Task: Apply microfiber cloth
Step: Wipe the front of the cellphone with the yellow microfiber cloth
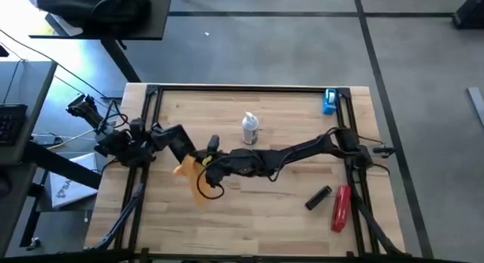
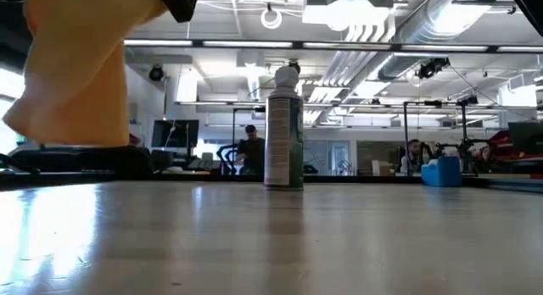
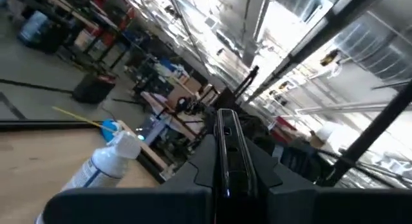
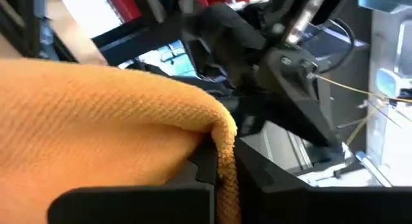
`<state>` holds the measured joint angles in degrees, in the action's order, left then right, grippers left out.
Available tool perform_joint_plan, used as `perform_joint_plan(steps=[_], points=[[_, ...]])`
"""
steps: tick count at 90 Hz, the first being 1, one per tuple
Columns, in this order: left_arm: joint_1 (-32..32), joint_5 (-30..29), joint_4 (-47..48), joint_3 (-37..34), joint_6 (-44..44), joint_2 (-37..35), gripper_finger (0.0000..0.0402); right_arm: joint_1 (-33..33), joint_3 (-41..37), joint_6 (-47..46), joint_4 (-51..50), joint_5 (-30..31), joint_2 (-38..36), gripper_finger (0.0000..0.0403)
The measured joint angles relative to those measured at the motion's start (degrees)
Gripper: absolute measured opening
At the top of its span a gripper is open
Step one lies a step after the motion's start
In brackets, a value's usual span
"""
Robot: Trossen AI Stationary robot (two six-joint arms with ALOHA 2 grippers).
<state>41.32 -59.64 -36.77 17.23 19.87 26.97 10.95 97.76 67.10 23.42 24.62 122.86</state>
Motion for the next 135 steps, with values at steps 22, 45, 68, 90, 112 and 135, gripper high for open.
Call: perform_joint_plan(steps=[22,45,68,90,112,135], points=[[0.00,2.71,0.63,0.00,4.29,1.79,0.0012,-1.26,0.07,7.57,7.60,-0.09,-0.08,0.0000],[0.27,5.88,1.29,-0.11,5.97,2.90,0.0012,-1.73,0.19,4.96,8.25,-2.56,-0.26,0.0000],[2.62,1.64,2.76,-0.22,-2.55,-2.88,0.0012,1.54,0.09,-12.74,-8.13,-3.90,-0.08,0.0000],[3.81,2.85,5.54,0.15,-0.91,-3.41,0.0012,3.16,-0.09,-35.45,-33.19,4.84,0.18,0.0000],[3.74,4.90,12.16,0.11,9.50,4.31,0.0012,3.25,-0.11,-60.23,-47.57,3.84,1.53,0.0000],[3.76,3.86,12.96,0.04,23.73,17.18,0.0012,4.48,-0.09,-81.67,-56.91,-1.16,1.89,0.0058]])
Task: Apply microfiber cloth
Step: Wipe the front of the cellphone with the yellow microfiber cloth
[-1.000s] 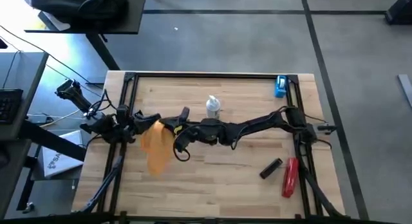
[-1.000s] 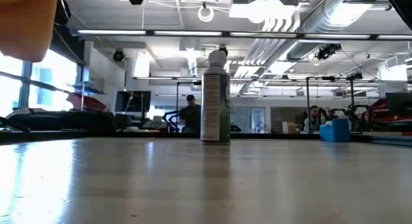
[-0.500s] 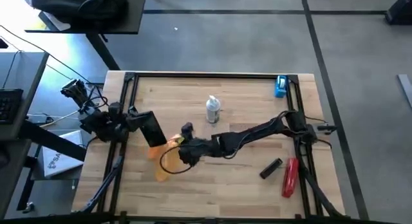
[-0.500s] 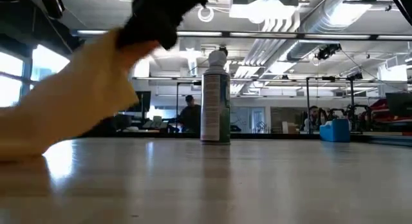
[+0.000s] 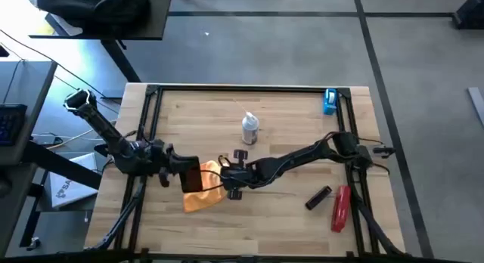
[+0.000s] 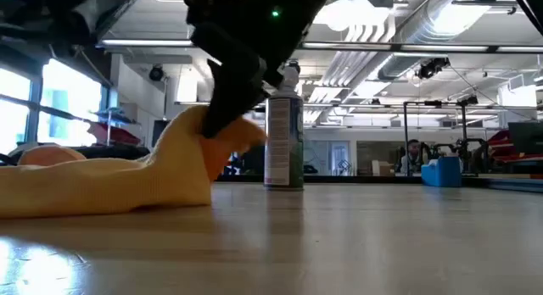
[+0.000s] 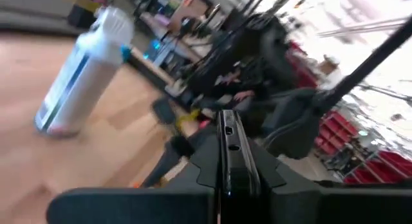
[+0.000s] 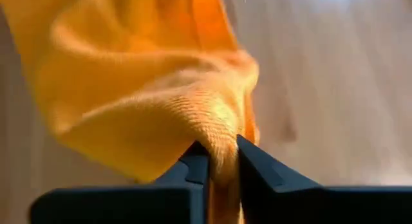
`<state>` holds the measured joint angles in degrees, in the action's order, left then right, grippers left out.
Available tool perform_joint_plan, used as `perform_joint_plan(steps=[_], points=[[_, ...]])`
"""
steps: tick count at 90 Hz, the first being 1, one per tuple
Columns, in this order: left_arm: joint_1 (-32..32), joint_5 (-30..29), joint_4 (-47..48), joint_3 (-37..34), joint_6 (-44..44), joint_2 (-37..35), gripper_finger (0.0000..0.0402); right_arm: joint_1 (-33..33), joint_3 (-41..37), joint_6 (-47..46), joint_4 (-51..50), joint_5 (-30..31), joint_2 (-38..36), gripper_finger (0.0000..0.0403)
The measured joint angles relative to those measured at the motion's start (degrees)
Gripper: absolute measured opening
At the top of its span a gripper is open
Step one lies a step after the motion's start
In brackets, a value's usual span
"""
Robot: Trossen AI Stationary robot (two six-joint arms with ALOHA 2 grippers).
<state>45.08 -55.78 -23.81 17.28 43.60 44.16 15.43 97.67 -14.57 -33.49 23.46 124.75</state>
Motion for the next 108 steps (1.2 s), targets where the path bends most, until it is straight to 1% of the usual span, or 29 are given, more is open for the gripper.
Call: perform_joint_plan(steps=[7,12,17,23,29,34,42,47,56,69,83,93,99,108], points=[[0.08,-0.46,-0.52,0.00,2.36,3.45,0.0012,0.48,0.00,-5.41,-4.23,-1.44,-0.80,0.0099],[0.57,-1.73,-2.06,-0.06,2.11,5.79,0.0012,0.89,0.00,-7.71,-5.16,-3.75,-1.88,0.0130],[1.06,-3.44,-5.86,-0.11,-0.75,7.98,0.0012,1.60,0.01,-7.94,-4.70,-5.57,-3.08,0.0160],[1.56,-4.43,-11.24,-0.11,-5.22,10.10,0.0012,2.72,0.07,-7.34,-3.59,-5.12,-4.29,0.0193],[1.58,-4.44,-18.61,-0.11,-11.03,12.11,0.0012,3.80,0.07,-5.91,-1.74,-3.56,-5.21,0.0220],[1.17,-3.19,-24.87,-0.11,-15.53,13.50,0.0012,4.60,0.07,-4.18,1.97,-2.51,-5.80,0.0236],[0.01,1.95,-34.09,-0.09,-20.93,15.36,0.0012,5.34,0.10,-0.63,8.03,-2.30,-6.54,0.0249],[-0.60,5.00,-39.21,-0.09,-24.87,16.32,0.0012,5.37,0.11,0.59,11.69,-2.29,-6.75,0.0251],[-1.55,7.21,-46.68,-0.09,-31.07,17.92,0.0012,5.25,0.09,-0.62,19.57,-3.42,-6.79,0.0251],[-2.46,8.97,-53.49,-0.09,-36.86,19.66,0.0012,5.08,0.09,-4.87,26.93,-7.49,-7.01,0.0251],[-3.40,13.53,-57.61,-0.09,-39.39,20.64,0.0012,5.13,0.09,-4.74,31.67,-7.95,-7.01,0.0246],[-3.80,16.27,-59.62,-0.09,-40.68,21.16,0.0012,4.61,0.09,-5.55,32.93,-8.40,-7.01,0.0216],[-3.83,16.21,-60.18,-0.09,-40.93,21.23,0.0012,3.99,0.09,-6.48,33.35,-8.79,-7.01,0.0188],[-3.89,16.14,-60.09,-0.09,-41.91,21.23,0.0012,3.25,0.09,-7.50,33.37,-9.01,-7.01,0.0136]])
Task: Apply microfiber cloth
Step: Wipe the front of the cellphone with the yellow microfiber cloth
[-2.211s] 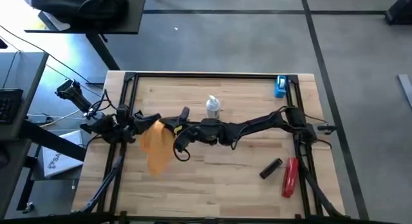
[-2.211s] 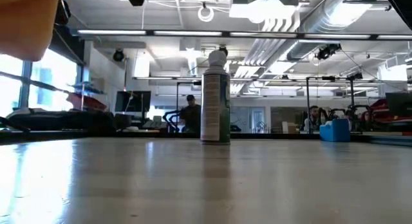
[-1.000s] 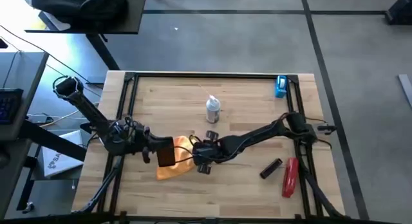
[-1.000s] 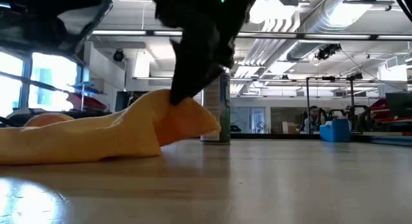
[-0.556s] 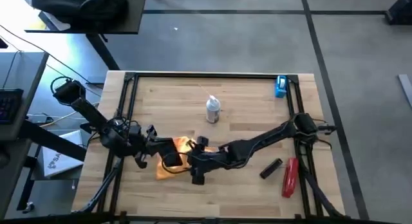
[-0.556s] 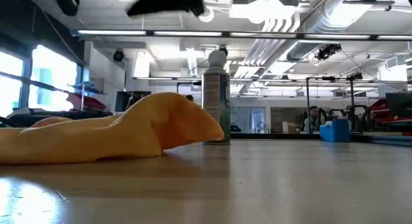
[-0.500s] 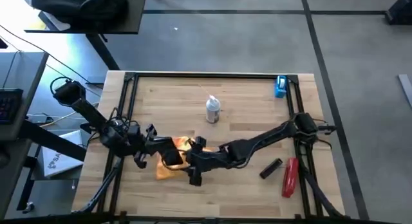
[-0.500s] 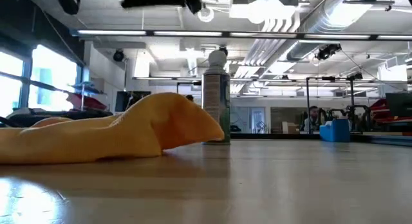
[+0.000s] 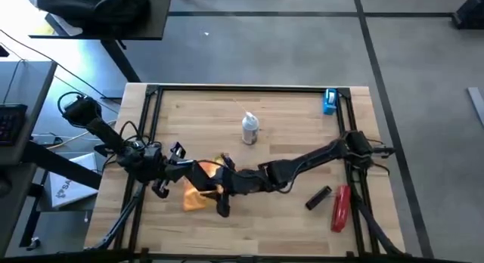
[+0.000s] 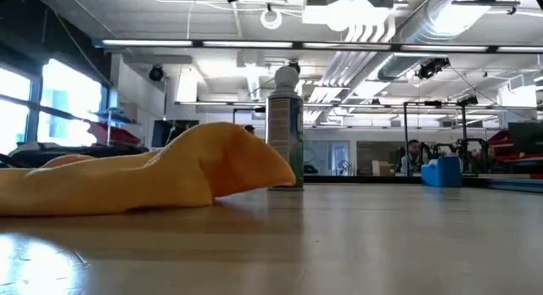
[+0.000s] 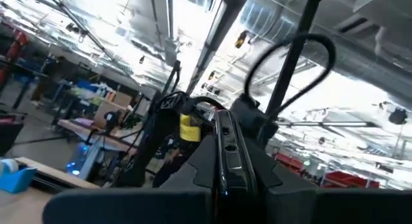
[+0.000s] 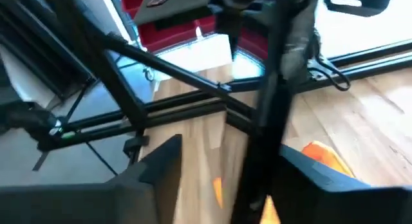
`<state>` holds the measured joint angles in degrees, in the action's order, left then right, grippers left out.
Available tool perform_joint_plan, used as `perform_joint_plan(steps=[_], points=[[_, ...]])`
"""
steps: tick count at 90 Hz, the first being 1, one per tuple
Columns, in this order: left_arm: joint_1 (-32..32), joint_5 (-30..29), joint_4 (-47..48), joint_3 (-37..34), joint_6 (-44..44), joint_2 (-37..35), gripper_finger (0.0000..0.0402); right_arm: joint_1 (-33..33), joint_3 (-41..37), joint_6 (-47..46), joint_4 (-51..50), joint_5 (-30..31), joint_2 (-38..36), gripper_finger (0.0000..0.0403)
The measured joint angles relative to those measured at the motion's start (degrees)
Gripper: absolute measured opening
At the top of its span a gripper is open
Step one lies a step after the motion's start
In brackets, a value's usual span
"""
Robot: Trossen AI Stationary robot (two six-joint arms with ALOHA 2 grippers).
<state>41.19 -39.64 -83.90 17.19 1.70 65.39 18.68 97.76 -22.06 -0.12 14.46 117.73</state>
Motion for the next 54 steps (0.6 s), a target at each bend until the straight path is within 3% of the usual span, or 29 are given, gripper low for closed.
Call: perform_joint_plan(steps=[19,40,54], points=[[0.02,0.00,0.07,0.00,0.83,0.00,0.0019,-1.16,0.00,-0.36,0.08,-1.35,0.00,0.0016],[0.13,1.42,0.00,0.00,-0.47,0.00,0.0026,-1.77,0.00,-1.29,-0.02,-2.87,0.00,0.0005],[2.18,1.72,0.17,0.00,-4.86,-0.70,0.0060,-1.77,0.00,-0.81,-1.44,-4.02,-0.60,0.0002]])
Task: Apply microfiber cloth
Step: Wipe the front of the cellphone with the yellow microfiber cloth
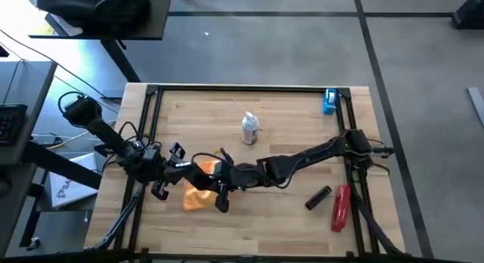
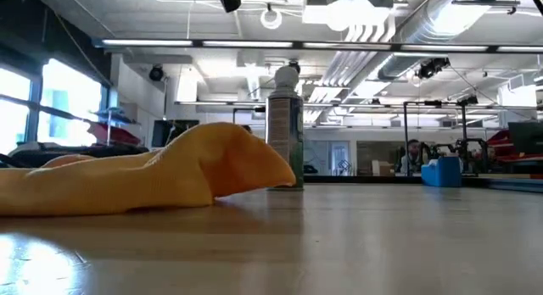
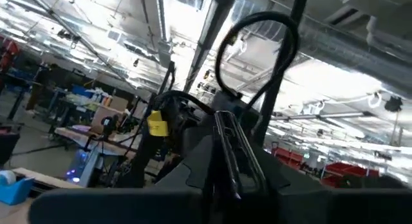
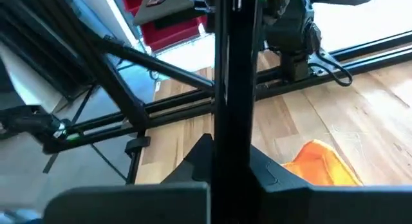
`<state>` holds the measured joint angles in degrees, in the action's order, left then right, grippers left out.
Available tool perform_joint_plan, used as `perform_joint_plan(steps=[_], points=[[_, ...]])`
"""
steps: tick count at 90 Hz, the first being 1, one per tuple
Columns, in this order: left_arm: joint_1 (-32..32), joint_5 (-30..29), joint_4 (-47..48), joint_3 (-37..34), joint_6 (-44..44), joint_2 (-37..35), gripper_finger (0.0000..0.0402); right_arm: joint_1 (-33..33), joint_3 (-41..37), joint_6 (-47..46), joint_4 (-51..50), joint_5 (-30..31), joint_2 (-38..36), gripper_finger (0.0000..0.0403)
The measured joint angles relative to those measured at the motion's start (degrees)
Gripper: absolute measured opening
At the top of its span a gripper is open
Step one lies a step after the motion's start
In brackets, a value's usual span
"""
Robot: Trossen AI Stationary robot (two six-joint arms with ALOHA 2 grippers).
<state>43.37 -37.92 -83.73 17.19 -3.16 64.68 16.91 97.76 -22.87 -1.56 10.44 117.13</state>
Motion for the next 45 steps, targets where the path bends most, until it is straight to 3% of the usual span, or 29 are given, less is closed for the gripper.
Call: perform_joint_plan(steps=[26,45], points=[[7.07,-4.21,2.59,0.09,-10.75,-4.26,0.0156,1.47,0.00,-3.50,-12.05,0.06,-5.37,0.0001],[9.91,-6.00,6.86,0.09,-13.83,-4.74,0.0188,2.66,0.00,-7.79,-19.57,0.84,-8.40,0.0001]])
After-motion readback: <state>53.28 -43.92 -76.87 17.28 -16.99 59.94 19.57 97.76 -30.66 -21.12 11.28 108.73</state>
